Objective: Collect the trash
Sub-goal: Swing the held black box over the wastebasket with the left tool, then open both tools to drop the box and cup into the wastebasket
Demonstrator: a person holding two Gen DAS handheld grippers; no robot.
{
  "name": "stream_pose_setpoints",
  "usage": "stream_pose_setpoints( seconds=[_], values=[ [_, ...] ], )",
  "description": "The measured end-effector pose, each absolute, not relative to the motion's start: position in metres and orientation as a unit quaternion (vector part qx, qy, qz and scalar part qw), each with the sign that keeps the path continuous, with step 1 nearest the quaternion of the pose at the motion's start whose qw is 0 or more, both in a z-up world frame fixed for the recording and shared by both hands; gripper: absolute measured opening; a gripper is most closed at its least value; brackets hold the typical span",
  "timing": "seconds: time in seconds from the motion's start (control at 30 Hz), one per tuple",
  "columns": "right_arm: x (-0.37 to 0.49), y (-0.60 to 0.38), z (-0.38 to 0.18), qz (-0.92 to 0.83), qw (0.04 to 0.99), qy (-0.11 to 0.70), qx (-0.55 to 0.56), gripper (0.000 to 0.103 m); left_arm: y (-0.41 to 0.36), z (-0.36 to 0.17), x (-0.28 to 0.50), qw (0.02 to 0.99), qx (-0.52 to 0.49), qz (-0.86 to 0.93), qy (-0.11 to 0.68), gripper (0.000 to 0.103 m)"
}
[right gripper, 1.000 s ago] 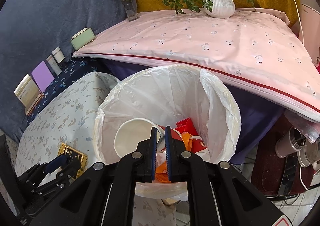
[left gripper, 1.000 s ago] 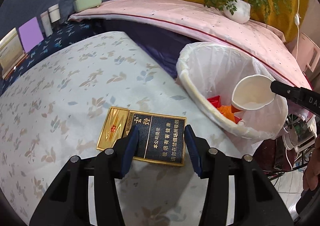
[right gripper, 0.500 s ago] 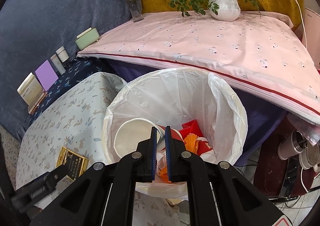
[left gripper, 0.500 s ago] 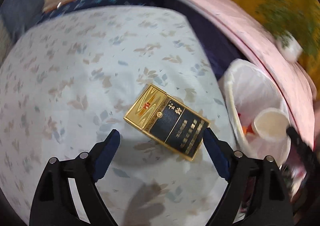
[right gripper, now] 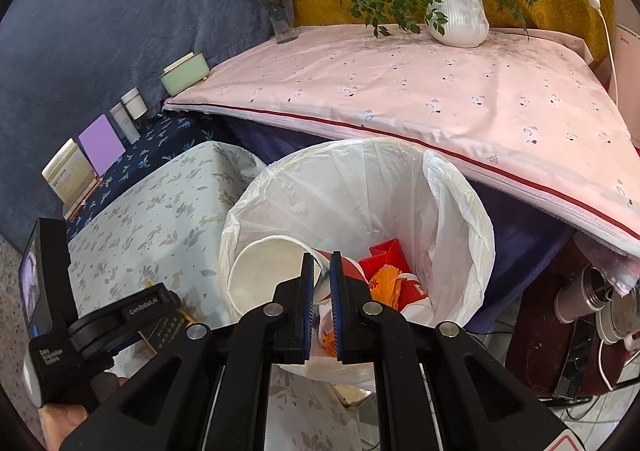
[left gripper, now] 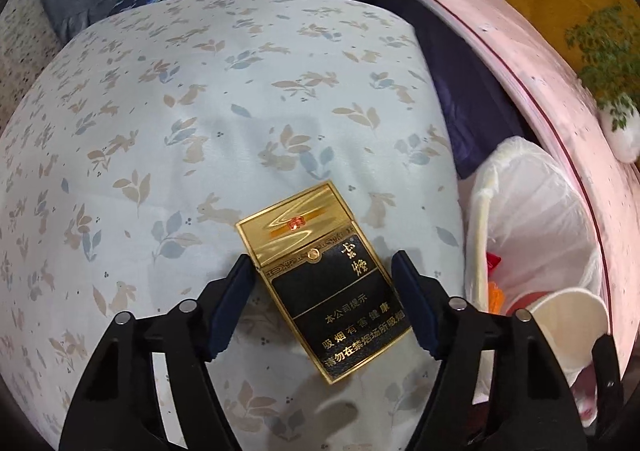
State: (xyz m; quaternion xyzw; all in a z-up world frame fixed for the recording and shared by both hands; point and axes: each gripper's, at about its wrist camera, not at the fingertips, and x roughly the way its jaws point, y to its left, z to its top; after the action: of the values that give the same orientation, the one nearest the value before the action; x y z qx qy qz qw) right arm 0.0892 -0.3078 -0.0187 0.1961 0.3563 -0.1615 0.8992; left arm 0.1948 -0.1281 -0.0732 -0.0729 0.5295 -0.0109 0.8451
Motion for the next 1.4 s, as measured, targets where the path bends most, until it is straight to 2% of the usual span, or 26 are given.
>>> stream_pose_setpoints(
  seconds=[0.1, 0.13, 0.17, 0.23, 0.4, 0.47, 0.53, 0.57, 0.6, 0.7, 0.83, 0.9, 0.93, 1.13, 1.4],
  values=[
    [0.087, -0.305, -0.016, -0.162, 0.902, 0.353, 0.190, 0.009, -0.134, -0.071, 0.192, 0.851, -0.056, -0.025, 0.521, 0.060],
    [0.087, -0.304, -0.016, -0.161, 0.902, 0.352, 0.190, 0.009, -0.135, -0.069, 0.190, 0.854, -0.054, -0.029, 0.517, 0.039],
    [0.087, -0.304, -0.016, -0.161, 0.902, 0.352, 0.191, 0.009, -0.136, -0.065, 0.188, 0.860, -0.047, -0.030, 0.507, 0.027],
    [0.086, -0.305, -0.016, -0.163, 0.902, 0.351, 0.192, 0.009, -0.139, -0.058, 0.187, 0.862, -0.045, -0.046, 0.503, 0.025],
    [0.085, -0.310, -0.014, -0.168, 0.901, 0.347, 0.199, 0.009, -0.146, -0.059, 0.186, 0.856, -0.034, -0.070, 0.511, 0.027],
    [0.084, -0.311, -0.014, -0.169, 0.901, 0.347, 0.199, 0.009, -0.145, -0.064, 0.184, 0.851, -0.031, -0.072, 0.520, 0.036],
    [0.082, -0.313, -0.015, -0.170, 0.901, 0.348, 0.198, 0.009, -0.141, -0.068, 0.180, 0.848, -0.042, -0.067, 0.524, 0.055],
    [0.082, -0.313, -0.017, -0.170, 0.900, 0.348, 0.199, 0.009, -0.141, -0.068, 0.179, 0.849, -0.046, -0.061, 0.523, 0.061],
    [0.082, -0.314, -0.018, -0.170, 0.899, 0.349, 0.200, 0.009, -0.141, -0.068, 0.178, 0.848, -0.049, -0.062, 0.524, 0.062],
    [0.083, -0.315, -0.022, -0.170, 0.897, 0.353, 0.203, 0.009, -0.150, -0.071, 0.176, 0.845, -0.040, -0.058, 0.530, 0.079],
    [0.084, -0.316, -0.025, -0.171, 0.896, 0.356, 0.204, 0.009, -0.162, -0.081, 0.169, 0.848, -0.006, -0.039, 0.528, 0.076],
    [0.083, -0.316, -0.025, -0.171, 0.896, 0.356, 0.204, 0.009, -0.167, -0.081, 0.165, 0.854, 0.010, -0.036, 0.518, 0.067],
    [0.083, -0.316, -0.025, -0.171, 0.896, 0.356, 0.203, 0.009, -0.168, -0.079, 0.163, 0.858, 0.014, -0.039, 0.512, 0.055],
    [0.081, -0.319, -0.025, -0.172, 0.896, 0.353, 0.205, 0.009, -0.166, -0.070, 0.159, 0.854, -0.008, -0.081, 0.514, 0.055],
    [0.076, -0.331, -0.014, -0.182, 0.901, 0.338, 0.204, 0.009, -0.185, -0.029, 0.151, 0.866, -0.005, -0.146, 0.479, 0.055]
  ],
)
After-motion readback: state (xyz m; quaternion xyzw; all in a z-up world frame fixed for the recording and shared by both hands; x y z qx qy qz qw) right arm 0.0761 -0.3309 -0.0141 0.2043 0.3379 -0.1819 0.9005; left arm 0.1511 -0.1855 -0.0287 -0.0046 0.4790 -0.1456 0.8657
